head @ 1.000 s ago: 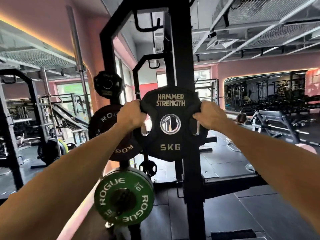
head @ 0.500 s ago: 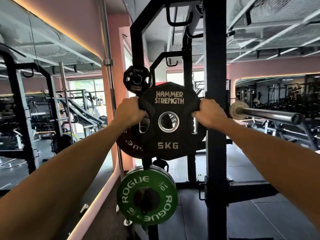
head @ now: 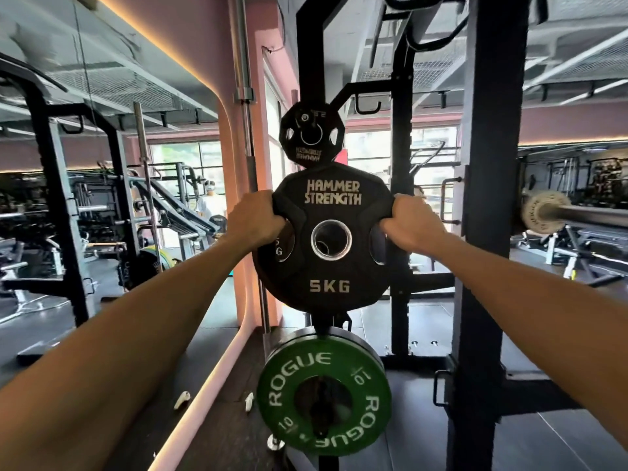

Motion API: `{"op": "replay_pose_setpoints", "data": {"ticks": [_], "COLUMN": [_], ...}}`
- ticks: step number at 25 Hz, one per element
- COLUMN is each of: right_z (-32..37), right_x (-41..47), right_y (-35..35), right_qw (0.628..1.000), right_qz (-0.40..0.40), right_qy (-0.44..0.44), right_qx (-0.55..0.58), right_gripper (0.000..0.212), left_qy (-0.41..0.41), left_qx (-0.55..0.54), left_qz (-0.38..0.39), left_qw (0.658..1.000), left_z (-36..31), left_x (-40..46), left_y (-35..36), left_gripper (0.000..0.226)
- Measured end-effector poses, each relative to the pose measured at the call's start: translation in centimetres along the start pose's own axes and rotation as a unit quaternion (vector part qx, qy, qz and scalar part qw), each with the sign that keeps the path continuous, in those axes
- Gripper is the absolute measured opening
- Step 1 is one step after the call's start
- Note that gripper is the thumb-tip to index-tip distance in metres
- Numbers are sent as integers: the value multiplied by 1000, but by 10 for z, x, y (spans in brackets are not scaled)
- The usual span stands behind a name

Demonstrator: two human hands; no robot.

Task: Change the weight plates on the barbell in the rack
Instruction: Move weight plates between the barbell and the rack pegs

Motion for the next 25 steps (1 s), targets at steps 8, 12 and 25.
{"op": "replay_pose_setpoints", "data": {"ticks": [8, 12, 25], "right_z": [-5, -8, -48], "right_x": [26, 39, 88], "right_y": [84, 115, 204], "right_qw": [998, 997, 989], "right_qz": [24, 34, 85], "right_qy": [37, 45, 100], "right_qx": [-40, -48, -63], "right_gripper": [17, 12, 14], "left_qy": [-3, 3, -22], "left_qx": [-16, -43, -56], "left_qz": [47, 65, 119], "left_qw": [999, 997, 991], "left_z": [64, 87, 125], "left_x": [19, 36, 72], "left_y": [74, 106, 198], "left_gripper": [19, 25, 31]}}
Point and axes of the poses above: each hand's wrist, its own x-axis towards the middle knuckle, its own y-axis out of the palm, z = x × y, the point moved 8 cm from there along x, towards the middle knuckle, and after that the axes turned 2 degrees about y, right-handed, at the moved point
